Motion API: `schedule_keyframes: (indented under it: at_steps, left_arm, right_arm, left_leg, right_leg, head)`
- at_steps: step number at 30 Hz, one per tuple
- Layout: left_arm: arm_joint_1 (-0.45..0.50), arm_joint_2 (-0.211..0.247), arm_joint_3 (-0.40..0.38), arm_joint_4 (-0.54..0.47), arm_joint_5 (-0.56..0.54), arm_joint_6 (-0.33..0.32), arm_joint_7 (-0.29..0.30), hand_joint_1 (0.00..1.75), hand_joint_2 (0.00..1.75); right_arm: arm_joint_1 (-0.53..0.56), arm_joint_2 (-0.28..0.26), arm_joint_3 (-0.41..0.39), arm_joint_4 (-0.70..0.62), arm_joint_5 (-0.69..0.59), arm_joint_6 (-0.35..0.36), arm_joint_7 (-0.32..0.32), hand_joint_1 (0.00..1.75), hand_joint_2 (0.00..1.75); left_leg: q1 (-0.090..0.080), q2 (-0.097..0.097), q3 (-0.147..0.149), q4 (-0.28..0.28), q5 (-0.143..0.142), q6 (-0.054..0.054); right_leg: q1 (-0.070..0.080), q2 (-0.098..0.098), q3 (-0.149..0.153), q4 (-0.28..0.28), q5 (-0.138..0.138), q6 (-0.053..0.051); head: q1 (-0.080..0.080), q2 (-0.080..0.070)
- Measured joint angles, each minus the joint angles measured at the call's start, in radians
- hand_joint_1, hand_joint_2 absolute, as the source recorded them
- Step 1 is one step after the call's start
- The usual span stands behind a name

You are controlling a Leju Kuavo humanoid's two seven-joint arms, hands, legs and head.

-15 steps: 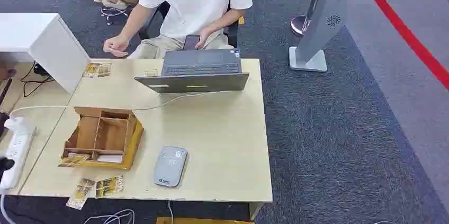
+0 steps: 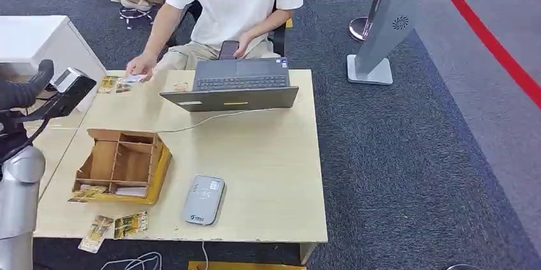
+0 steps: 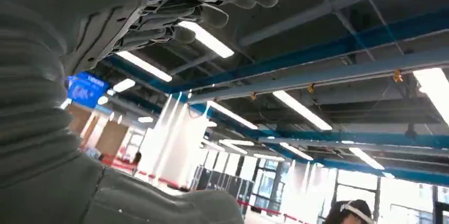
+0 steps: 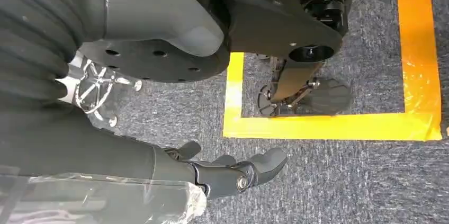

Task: Pass the card to the sensor for recognition and then transmit it.

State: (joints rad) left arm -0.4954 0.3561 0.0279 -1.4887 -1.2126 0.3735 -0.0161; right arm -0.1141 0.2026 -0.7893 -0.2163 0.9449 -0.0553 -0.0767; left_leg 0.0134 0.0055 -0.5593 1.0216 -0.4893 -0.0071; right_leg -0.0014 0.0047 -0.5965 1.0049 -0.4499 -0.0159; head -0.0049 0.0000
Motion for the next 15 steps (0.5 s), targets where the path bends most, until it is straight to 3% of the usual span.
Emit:
schedule_keyframes:
  at_steps: [5, 13, 14, 15]
  left_arm:
    - [-0.076, 0.020, -0.047, 0.115, -0.033, -0.002, 0.016, 0.00, 1.75]
    - [-0.108, 0.020, -0.090, 0.196, -0.035, 0.003, 0.021, 0.00, 1.75]
    - [-0.114, 0.018, -0.092, 0.205, -0.035, 0.004, 0.021, 0.19, 1.75]
    - [-0.119, 0.018, -0.094, 0.214, -0.034, 0.006, 0.021, 0.19, 1.75]
  right_arm:
    - [-0.001, 0.000, 0.000, 0.000, -0.004, 0.000, 0.003, 0.00, 1.75]
    - [0.000, 0.000, 0.000, 0.000, -0.011, 0.000, 0.002, 0.00, 1.75]
    - [0.000, 0.000, 0.000, 0.000, -0.011, -0.001, 0.002, 0.00, 1.75]
    - [0.000, 0.000, 0.000, 0.000, -0.011, -0.002, 0.002, 0.00, 1.75]
  left_leg:
    - [0.000, 0.000, -0.001, 0.000, 0.000, 0.000]
    - [0.000, 0.000, -0.002, 0.000, 0.000, 0.000]
    - [0.000, 0.000, -0.002, 0.000, 0.000, 0.000]
    - [0.000, 0.000, -0.002, 0.000, 0.000, 0.000]
  right_leg:
    - [0.000, 0.000, -0.001, 0.000, 0.000, 0.000]
    - [0.000, 0.001, -0.001, 0.000, 0.000, 0.000]
    - [0.000, 0.001, -0.001, 0.000, 0.000, 0.000]
    - [0.000, 0.001, -0.001, 0.000, 0.000, 0.000]
  head:
    - [-0.001, 0.000]
    - [0.000, 0.000]
    - [0.000, 0.000]
    - [0.000, 0.000]
